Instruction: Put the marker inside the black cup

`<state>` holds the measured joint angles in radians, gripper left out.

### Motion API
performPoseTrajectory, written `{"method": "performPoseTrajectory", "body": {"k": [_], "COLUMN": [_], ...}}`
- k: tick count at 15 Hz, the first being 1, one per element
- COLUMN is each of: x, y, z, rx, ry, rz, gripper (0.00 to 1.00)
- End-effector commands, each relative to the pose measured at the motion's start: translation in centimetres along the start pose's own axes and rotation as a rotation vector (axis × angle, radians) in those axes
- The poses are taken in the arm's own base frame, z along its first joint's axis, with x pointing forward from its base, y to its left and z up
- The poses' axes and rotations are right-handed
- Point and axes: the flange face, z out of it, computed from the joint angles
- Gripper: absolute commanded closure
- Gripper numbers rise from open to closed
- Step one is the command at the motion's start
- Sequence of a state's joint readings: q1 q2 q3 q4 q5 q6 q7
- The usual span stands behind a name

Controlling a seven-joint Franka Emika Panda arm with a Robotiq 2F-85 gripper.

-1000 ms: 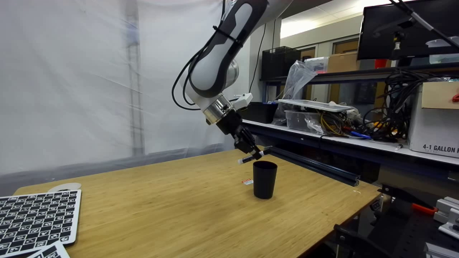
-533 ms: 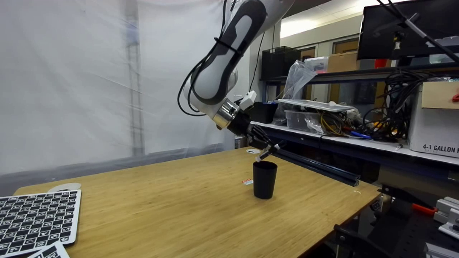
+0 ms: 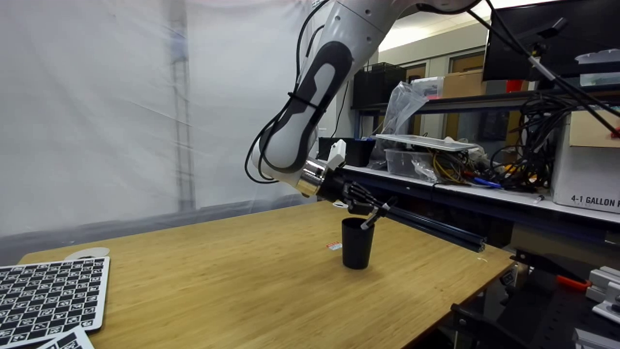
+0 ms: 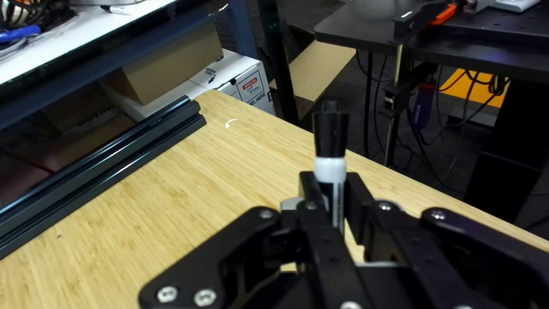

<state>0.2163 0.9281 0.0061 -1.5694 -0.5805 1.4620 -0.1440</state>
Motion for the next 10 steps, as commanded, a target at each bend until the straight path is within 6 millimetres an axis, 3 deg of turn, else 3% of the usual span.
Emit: {"method": "performPoseTrajectory", "body": {"k": [1,10], "x": [0.0,0.9], "y": [0.6,1.0], "z": [-0.6,-1.7], "rx": [-0.03,-0.081], "ry": [-0.054,-0.027], "rz": [0.01,0.02], "gripper": [0.95,0.95]}}
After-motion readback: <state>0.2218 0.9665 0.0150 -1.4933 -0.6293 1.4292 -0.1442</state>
